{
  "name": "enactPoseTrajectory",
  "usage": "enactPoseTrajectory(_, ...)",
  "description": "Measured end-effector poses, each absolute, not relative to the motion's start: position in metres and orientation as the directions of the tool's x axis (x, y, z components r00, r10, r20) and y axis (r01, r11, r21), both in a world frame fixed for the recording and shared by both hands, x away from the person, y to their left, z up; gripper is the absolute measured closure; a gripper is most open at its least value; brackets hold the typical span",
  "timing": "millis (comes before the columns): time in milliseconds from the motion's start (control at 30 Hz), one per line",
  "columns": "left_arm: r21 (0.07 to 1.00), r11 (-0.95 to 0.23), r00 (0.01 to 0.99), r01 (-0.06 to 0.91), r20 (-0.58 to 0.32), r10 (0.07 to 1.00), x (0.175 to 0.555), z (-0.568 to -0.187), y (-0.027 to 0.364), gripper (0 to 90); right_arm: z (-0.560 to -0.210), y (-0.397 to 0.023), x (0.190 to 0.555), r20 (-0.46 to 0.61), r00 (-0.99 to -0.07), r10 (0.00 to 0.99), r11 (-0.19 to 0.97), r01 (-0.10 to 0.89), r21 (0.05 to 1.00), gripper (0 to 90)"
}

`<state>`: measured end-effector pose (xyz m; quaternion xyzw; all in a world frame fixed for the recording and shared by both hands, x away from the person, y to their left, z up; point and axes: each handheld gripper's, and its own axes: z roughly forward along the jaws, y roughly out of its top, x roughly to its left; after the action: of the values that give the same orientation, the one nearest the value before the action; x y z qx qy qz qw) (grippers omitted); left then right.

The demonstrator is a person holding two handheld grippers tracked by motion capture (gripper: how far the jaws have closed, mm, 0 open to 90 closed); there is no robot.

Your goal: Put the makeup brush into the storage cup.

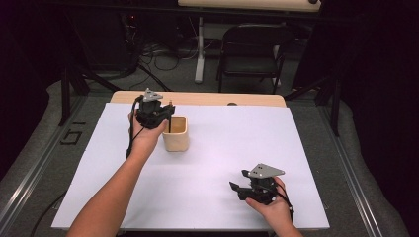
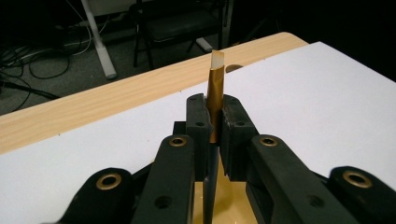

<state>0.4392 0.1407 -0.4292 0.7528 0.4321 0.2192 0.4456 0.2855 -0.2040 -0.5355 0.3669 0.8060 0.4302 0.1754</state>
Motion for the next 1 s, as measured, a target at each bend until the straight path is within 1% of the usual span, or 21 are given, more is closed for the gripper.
enactPoseTrajectory(300, 0.848, -0.239, 0.532, 0.473, -0.059, 0.845, 0.44, -0.44, 0.139, 83.5, -0.536, -0.203, 0.286, 0.036, -0.67, 0.742, 0.359, 0.441, 0.822, 36.7)
enactPoseTrajectory(833, 0.819, -0.294, 0.544, 0.493, -0.027, 0.838, 0.441, -0.454, 0.133, 83.6, -0.537, -0.203, 0.286, 0.038, -0.67, 0.741, 0.358, 0.442, 0.822, 36.7)
enactPoseTrajectory(1000, 0.813, -0.294, 0.54, 0.502, -0.029, 0.841, 0.442, -0.459, 0.133, 83.6, -0.537, -0.203, 0.286, 0.036, -0.671, 0.74, 0.361, 0.441, 0.822, 36.7)
